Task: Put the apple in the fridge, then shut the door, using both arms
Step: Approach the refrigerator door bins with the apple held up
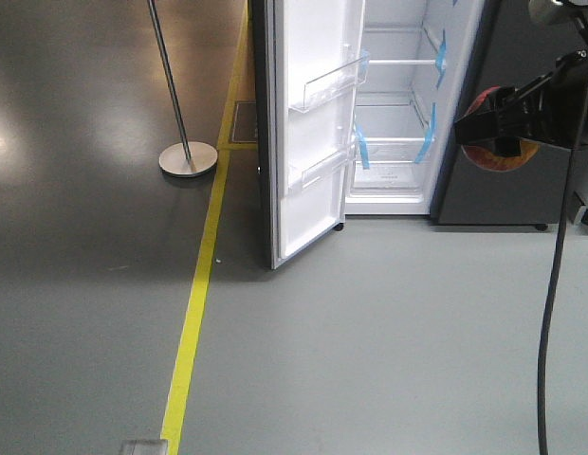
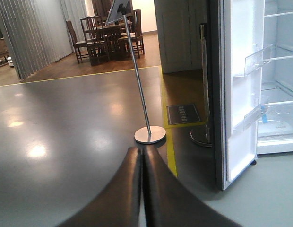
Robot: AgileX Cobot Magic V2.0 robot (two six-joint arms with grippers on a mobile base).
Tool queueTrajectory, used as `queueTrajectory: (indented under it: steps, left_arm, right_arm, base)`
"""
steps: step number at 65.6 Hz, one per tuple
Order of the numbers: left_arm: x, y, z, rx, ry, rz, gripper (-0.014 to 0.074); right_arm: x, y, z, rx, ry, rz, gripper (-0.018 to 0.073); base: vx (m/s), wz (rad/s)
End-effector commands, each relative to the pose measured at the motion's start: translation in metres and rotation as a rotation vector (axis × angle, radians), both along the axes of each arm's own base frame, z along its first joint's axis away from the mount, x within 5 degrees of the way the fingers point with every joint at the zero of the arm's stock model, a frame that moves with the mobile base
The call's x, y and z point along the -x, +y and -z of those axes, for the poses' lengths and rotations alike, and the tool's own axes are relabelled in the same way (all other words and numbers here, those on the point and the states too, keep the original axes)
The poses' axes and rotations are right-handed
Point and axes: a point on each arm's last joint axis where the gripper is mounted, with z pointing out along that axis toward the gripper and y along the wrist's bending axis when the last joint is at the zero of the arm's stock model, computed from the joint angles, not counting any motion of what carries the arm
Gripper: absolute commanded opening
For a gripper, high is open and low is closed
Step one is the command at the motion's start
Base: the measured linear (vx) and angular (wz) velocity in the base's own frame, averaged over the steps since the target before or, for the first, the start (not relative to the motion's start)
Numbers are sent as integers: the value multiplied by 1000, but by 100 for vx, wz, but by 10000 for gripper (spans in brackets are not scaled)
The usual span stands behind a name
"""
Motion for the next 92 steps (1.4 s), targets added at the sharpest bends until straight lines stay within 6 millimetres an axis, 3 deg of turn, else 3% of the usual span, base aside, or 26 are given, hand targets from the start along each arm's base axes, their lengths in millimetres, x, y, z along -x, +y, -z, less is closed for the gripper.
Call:
queueTrajectory:
  steps: [1, 92]
  left_arm:
    - [0, -1, -2, 0, -70, 9, -8]
    - [0, -1, -2, 0, -70, 9, -8]
  right_arm:
    - [6, -2, -25, -24, -122, 23, 115]
    - [6, -2, -25, -24, -122, 23, 115]
  base:
    - [18, 1]
    - [13, -2]
